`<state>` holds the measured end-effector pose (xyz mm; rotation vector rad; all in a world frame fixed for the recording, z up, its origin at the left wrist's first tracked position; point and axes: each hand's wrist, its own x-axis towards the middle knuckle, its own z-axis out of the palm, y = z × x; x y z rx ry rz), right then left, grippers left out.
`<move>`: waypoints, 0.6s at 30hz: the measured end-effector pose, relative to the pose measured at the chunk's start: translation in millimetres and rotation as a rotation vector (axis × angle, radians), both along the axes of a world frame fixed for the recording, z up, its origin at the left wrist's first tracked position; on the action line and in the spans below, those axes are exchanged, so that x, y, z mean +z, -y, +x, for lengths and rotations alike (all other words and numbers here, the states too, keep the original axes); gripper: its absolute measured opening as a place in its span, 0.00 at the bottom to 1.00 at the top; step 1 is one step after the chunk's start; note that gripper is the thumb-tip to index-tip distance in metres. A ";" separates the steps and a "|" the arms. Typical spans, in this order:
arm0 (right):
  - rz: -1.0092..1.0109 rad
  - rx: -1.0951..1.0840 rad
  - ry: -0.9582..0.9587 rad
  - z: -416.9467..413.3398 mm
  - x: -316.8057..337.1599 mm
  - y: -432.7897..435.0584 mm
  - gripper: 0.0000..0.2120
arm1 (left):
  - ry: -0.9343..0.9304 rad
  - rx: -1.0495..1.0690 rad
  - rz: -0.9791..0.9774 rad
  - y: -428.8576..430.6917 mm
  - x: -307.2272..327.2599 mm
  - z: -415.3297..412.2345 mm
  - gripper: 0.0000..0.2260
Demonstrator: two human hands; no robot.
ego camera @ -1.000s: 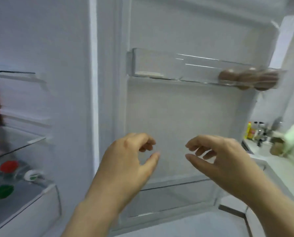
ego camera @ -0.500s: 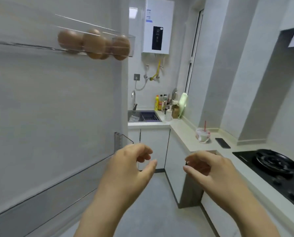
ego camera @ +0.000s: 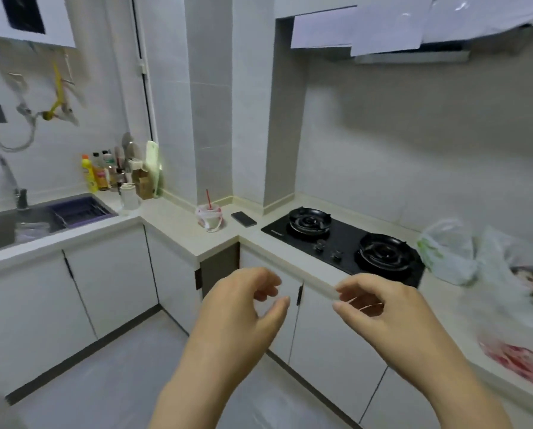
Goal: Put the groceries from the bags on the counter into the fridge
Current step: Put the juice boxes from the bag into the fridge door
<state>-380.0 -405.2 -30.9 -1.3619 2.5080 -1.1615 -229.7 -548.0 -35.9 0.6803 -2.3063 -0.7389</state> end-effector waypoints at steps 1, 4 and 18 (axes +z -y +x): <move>0.002 -0.050 0.010 -2.5 -2.1 -6.1 0.04 | -0.004 -0.047 0.005 1.6 -1.7 -10.4 0.10; 0.038 -0.196 0.024 -14.2 -10.6 -31.1 0.04 | -0.019 -0.183 0.017 -4.1 -8.7 -45.8 0.09; -0.048 -0.594 0.134 -119.5 -21.5 -153.0 0.05 | -0.005 -0.607 0.090 -98.6 -23.6 -224.9 0.08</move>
